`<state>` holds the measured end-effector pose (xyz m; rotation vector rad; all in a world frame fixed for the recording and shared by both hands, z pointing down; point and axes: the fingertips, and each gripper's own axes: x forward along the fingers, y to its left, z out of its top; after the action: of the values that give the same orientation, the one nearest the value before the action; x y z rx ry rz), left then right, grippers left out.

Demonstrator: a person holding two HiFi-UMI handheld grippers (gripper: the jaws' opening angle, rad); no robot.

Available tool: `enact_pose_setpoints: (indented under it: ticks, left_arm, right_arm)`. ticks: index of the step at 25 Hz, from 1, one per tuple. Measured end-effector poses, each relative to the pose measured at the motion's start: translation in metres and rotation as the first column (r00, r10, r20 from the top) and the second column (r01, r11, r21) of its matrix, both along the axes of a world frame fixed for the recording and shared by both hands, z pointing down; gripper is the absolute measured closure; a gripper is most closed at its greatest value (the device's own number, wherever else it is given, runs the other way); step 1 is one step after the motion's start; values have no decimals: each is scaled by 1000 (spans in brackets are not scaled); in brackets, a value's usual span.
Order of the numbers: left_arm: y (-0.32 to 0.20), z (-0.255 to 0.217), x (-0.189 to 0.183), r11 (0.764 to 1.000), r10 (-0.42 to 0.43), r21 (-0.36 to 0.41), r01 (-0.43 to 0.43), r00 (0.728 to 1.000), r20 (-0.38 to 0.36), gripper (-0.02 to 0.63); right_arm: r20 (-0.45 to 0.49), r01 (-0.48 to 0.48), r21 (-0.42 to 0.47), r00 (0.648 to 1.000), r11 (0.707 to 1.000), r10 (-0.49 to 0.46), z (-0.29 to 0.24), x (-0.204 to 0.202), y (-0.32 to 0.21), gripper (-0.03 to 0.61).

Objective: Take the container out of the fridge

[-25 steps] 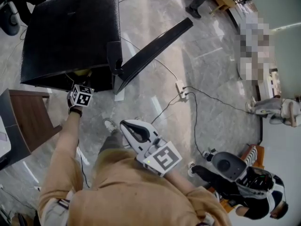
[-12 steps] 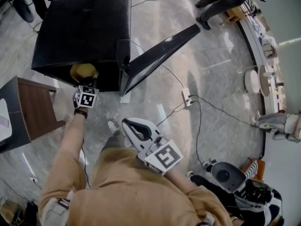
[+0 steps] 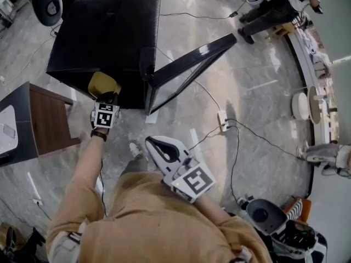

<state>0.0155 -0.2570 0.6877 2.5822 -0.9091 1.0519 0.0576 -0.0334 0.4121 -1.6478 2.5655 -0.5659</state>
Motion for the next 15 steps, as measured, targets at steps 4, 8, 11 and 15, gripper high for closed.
enact_pose_setpoints:
  ticks: [4,8,11,15]
  left_arm:
    - [7,-17,0,999,-40,-15,39,998,-50,589]
    - [15,-25,-4,998,-62,-26,61,996,-60,589]
    - [20,-34,-7,996,-86,-40,83,993,-78,589]
    - [23,-44,-9,993,-114,-51,109,986,-119,589]
  right_arm:
    - [9,17,10,1000,1000,-17,-4,4,2,578]
    - [18,35,21,999,999,-35,-9,6,4,578]
    - [17,55,20,998,998,-55,-9,6,5,578]
    - [16,76,12,997,997,-76,-7,7,7,578]
